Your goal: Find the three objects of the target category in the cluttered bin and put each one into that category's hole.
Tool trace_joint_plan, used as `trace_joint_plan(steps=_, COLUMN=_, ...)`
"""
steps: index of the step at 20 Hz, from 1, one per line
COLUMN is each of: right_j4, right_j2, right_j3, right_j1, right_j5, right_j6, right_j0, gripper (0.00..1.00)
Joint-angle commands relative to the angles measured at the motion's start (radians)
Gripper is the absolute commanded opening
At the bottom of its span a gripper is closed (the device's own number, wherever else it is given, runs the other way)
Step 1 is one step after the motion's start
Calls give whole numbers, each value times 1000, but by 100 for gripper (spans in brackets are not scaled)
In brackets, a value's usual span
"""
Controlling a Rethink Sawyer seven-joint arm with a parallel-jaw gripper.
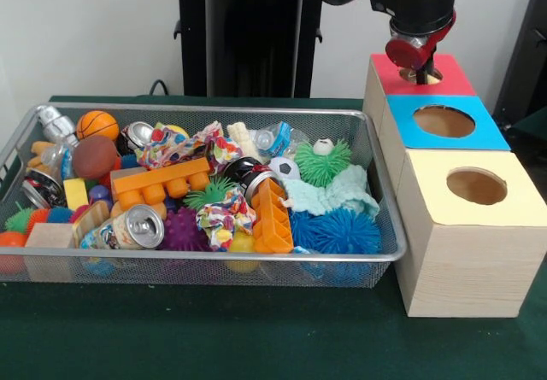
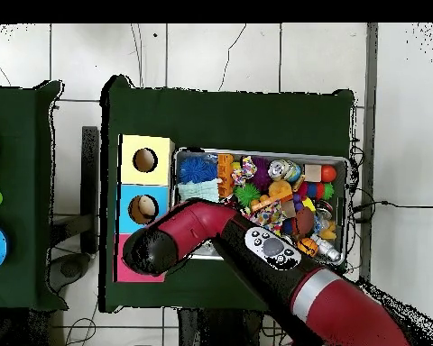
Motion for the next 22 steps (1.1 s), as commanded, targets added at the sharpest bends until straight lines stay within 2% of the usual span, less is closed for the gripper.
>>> trace_joint_plan(steps=1, right_j4=57, right_j2=-6, right_j3=-71, right_j1=-62, right_j5=-26, right_j6=73, right_j0=-25, gripper=0)
trace_joint_plan(steps=7, right_j4=54, right_j2=-3, right_j3=-55, right_j1=-69, right_j5=-29, right_j6=62, right_j0=-33, gripper=0)
trace_joint_plan(steps=8, right_j4=59, right_j2=-7, right_j3=-54, right_j1=-69, right_j5=-37, right_j6=71, right_j0=-31, gripper=100)
trace_joint_plan(steps=11, right_j4=65, right_j2=-12, right_j3=-50, right_j1=-69, right_j5=-41, right_j6=77, right_j0=-32, gripper=100)
trace_joint_plan(steps=12, right_j4=48, right_j2=0, right_j3=-53, right_j1=-69, right_j5=-55, right_j6=44, right_j0=-35, gripper=100)
trace_joint_plan(steps=13, right_j4=55, right_j2=-11, right_j3=-53, right_j1=-74, right_j5=-26, right_j6=35, right_j0=-30, gripper=100)
trace_joint_plan(steps=14, right_j4=74, right_j2=-23, right_j3=-45, right_j1=-80, right_j5=-22, right_j6=60, right_j0=-30, gripper=100)
trace_joint_plan(steps=22, right_j4=92, right_j2=-19, right_j3=-35, right_j1=-91, right_j5=-14, right_j6=42, right_j0=-42, gripper=100)
